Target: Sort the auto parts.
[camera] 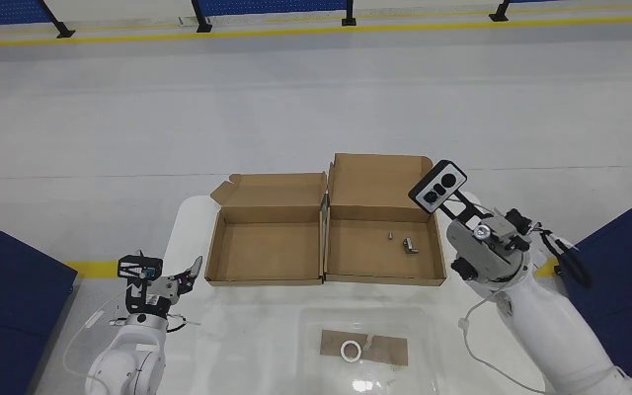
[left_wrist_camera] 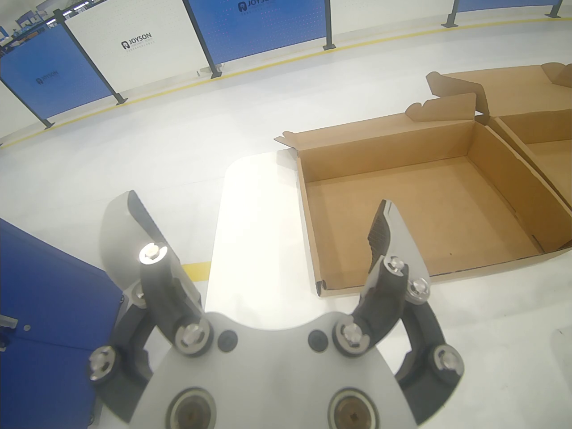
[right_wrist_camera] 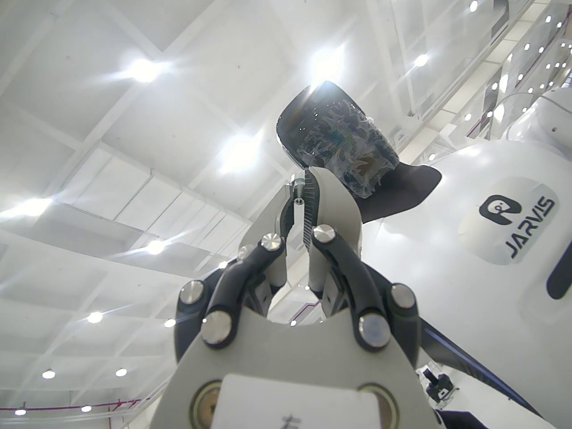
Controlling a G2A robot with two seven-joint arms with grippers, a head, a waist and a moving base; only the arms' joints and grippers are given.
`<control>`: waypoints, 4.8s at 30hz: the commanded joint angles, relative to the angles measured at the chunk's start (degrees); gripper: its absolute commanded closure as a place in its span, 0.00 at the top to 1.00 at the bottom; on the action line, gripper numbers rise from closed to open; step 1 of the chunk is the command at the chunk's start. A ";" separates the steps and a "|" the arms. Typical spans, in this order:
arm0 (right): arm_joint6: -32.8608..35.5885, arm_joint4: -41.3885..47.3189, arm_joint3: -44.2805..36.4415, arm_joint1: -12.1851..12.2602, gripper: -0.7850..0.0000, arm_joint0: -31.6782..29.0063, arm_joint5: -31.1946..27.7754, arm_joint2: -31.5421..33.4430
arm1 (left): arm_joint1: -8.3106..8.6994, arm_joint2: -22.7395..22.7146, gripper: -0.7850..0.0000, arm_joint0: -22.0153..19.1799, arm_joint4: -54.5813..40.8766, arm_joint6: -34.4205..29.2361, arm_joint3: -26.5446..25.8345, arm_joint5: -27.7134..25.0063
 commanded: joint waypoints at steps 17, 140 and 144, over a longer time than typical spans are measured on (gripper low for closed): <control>-0.22 -7.05 0.04 -1.18 0.00 -1.33 2.15 3.17 | 0.00 0.00 1.00 0.00 0.00 0.00 0.00 0.00; -19.21 -113.57 19.26 0.56 0.00 17.57 42.07 -17.71 | 0.00 0.00 1.00 0.00 0.00 0.00 0.00 0.00; -20.40 -113.63 19.40 0.46 0.00 17.04 41.35 -17.86 | 0.00 0.00 1.00 0.00 0.00 0.00 0.00 0.00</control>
